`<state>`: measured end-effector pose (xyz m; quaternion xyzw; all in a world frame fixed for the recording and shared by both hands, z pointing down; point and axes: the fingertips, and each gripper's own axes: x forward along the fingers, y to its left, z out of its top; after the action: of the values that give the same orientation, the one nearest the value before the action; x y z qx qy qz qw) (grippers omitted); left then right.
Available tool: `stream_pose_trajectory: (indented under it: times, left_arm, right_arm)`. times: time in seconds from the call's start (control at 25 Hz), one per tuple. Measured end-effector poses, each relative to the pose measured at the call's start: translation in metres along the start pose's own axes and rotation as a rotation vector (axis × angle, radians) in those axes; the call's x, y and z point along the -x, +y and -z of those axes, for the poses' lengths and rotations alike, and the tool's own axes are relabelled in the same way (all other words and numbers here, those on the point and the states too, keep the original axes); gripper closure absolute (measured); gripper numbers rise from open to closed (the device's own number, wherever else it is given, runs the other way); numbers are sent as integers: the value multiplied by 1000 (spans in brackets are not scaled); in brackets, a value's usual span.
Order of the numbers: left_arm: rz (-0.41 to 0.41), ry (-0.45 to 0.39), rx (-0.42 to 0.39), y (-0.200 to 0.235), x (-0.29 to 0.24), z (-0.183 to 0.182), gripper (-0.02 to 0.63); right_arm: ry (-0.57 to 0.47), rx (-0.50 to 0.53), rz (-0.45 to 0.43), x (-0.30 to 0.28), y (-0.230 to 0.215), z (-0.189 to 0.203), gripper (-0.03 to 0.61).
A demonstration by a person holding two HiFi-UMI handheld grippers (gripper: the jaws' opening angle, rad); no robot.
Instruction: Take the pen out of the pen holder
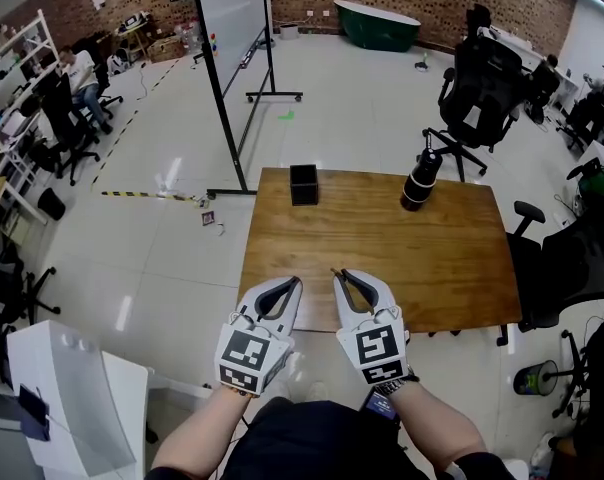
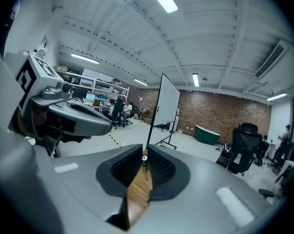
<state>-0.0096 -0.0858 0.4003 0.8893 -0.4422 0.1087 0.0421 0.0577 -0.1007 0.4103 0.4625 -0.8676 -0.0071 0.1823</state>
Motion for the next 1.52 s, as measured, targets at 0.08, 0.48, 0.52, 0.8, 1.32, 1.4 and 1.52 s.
stream_pose_trajectory:
  times: [0.08,0.48,0.52,0.8,1.32,1.4,1.52]
  left_arm:
    - [3,0,-1,-1,6,1,609]
    - [17,4,-20,5,33,3,609]
    - [19,1,-22,6,35,3,609]
    - [33,-12,-27,10,42,-1,609]
    - [44,-26,-37,14,48,-6,609]
    - [47,-25,-38,14,48,-4,609]
    - [49,-25,-38,13,49,-4,609]
  right_arm:
    - [-1,2,-1,4,5,-2,545]
    - [-4,-3,-17,15,35,-12,545]
    - [-5,-3,-18,16,38,-14,545]
    - [-6,-6,-16,17,48,-21,545]
    - [-18,-6,-8,21,58,-29,546]
    - [-17,-5,-8,21,60,-28,546]
    - [-17,-4,-8,22,61,-28,546]
